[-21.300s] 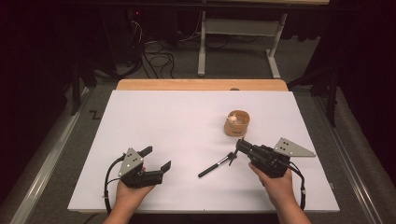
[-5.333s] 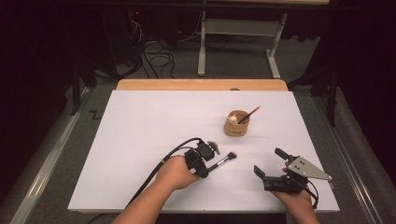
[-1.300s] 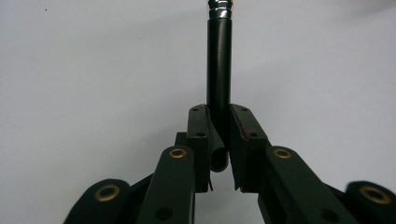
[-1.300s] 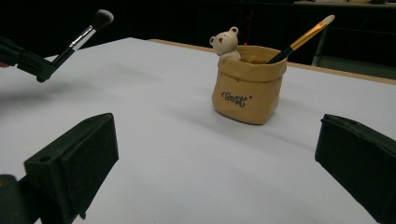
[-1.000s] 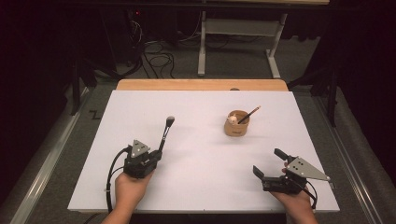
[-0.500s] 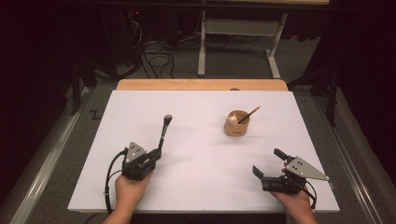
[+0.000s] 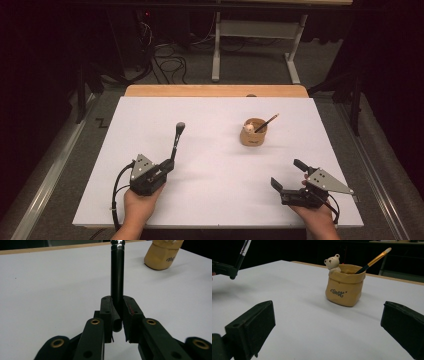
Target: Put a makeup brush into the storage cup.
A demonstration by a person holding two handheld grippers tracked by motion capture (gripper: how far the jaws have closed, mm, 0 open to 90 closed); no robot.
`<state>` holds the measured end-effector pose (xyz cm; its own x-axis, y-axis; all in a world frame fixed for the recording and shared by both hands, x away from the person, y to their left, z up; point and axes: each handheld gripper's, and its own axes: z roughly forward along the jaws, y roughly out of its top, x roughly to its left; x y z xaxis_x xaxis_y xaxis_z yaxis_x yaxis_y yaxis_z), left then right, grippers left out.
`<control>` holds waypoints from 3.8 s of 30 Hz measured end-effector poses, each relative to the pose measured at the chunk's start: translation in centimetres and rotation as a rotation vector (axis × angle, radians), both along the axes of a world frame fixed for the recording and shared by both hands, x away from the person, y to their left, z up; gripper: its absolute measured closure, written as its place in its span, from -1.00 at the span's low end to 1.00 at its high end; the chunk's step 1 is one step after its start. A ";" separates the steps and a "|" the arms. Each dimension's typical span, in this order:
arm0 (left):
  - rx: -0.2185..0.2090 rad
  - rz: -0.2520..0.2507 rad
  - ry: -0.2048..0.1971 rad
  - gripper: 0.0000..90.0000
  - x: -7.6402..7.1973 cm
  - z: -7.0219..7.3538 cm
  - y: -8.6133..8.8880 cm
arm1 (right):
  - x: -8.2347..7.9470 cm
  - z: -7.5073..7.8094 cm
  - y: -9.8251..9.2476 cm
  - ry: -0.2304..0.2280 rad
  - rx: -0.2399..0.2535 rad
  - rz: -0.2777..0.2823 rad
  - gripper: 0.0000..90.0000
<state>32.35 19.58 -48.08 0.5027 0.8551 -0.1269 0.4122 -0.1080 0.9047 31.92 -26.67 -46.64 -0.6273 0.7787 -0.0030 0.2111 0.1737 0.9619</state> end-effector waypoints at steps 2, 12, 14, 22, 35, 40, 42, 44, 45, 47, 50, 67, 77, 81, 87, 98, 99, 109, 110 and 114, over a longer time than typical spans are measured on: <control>-0.007 -0.001 -0.004 0.77 0.0 0.0 0.0 | 0.0 0.0 0.0 -0.005 0.001 0.001 -0.99; -0.037 -0.019 -0.041 0.77 -0.3 0.3 0.1 | 0.0 0.0 0.0 -0.002 -0.002 0.006 -0.99; -0.042 -0.019 -0.040 0.77 -0.3 0.3 0.2 | 0.0 0.0 0.1 -0.002 -0.002 0.006 -0.99; -0.043 -0.019 -0.059 0.77 -0.4 0.4 0.2 | 0.0 0.0 0.1 0.002 -0.001 0.007 -0.99; -0.040 -0.050 -0.095 0.77 -0.7 0.7 0.0 | 0.0 0.0 0.2 -0.003 -0.002 0.016 -0.99; -0.045 -0.061 -0.105 0.77 -0.9 0.9 0.1 | 0.0 0.1 0.7 -0.002 -0.003 0.035 -0.99; -0.050 -0.063 -0.107 0.77 -0.9 0.9 0.1 | 0.0 0.3 1.1 -0.002 -0.013 0.051 -0.99; -0.049 -0.072 -0.107 0.77 -0.9 0.9 0.0 | 0.1 0.5 1.6 0.000 -0.013 0.062 -0.99; -0.047 -0.073 -0.107 0.77 -0.9 0.9 0.0 | 0.1 0.6 1.8 0.007 -0.011 0.067 -0.99; -0.051 -0.079 -0.111 0.77 -1.0 1.0 -0.2 | 0.3 0.9 2.3 0.006 -0.008 0.080 -0.99; -0.052 -0.087 -0.113 0.77 -1.0 1.0 -0.3 | 0.5 1.4 3.0 0.001 -0.014 0.085 -0.99; -0.060 -0.106 -0.130 0.77 -0.8 1.6 -0.7 | 2.1 4.2 5.1 -0.013 -0.011 0.126 -0.99; -0.014 -0.120 -0.148 0.77 -0.3 3.6 -1.2 | 2.8 5.7 7.4 -0.022 0.004 0.157 -0.98; -0.008 -0.134 -0.158 0.77 -0.1 3.9 -1.8 | 3.1 5.9 8.2 -0.029 0.006 0.169 -0.96; -0.019 -0.153 -0.168 0.77 0.3 4.0 -2.9 | 3.4 6.1 8.9 -0.029 0.013 0.182 -0.92; -0.034 -0.220 -0.182 0.77 0.4 3.2 -5.6 | 3.7 5.6 10.4 -0.025 0.022 0.208 -0.94; -0.030 -0.226 -0.182 0.77 0.3 3.2 -5.7 | 3.7 5.5 10.5 -0.026 0.019 0.207 -0.94; -0.046 -0.272 -0.174 0.77 -0.2 2.3 -7.0 | 3.5 4.9 11.1 0.012 0.063 0.239 -0.88; -0.043 -0.276 -0.174 0.77 -0.2 2.2 -7.0 | 3.5 4.8 11.1 0.006 0.067 0.249 -0.87; -0.049 -0.283 -0.173 0.77 -0.3 2.1 -7.3 | 3.2 4.5 11.1 0.020 0.074 0.255 -0.83</control>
<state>32.04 12.26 -45.96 0.7368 0.6737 -0.0567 0.2123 -0.1510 0.9655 35.11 -15.53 -42.11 -0.8027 0.5930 0.0628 0.1889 0.1529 0.9700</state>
